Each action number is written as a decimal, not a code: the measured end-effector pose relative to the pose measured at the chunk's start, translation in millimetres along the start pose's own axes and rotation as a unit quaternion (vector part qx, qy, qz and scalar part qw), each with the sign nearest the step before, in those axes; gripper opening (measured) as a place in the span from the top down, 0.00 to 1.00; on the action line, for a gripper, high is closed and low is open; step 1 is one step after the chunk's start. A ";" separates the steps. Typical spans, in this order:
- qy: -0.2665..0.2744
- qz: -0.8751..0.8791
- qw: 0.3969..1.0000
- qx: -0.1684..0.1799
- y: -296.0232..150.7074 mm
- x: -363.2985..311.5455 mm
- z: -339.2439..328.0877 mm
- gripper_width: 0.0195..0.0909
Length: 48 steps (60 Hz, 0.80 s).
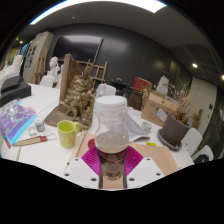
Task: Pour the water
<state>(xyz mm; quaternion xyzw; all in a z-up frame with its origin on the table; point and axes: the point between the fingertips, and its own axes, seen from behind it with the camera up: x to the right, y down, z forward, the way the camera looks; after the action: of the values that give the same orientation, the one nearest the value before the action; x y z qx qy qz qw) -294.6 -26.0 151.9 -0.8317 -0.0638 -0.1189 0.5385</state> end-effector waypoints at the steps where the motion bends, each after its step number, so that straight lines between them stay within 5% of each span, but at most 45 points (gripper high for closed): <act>1: 0.007 -0.012 1.000 0.002 -6.6 3.7 4.5 0.91; 16: 0.102 -0.257 0.960 0.034 -86.2 20.3 85.6 0.90; 30: 0.172 -0.513 0.837 0.084 -125.6 -3.6 138.9 0.90; 48: 0.177 -0.692 0.686 0.137 -123.2 -51.4 164.3 0.91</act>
<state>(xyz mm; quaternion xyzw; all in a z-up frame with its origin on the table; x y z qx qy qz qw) -351.7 175.5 182.4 -0.4320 -0.5407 -0.5924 0.4125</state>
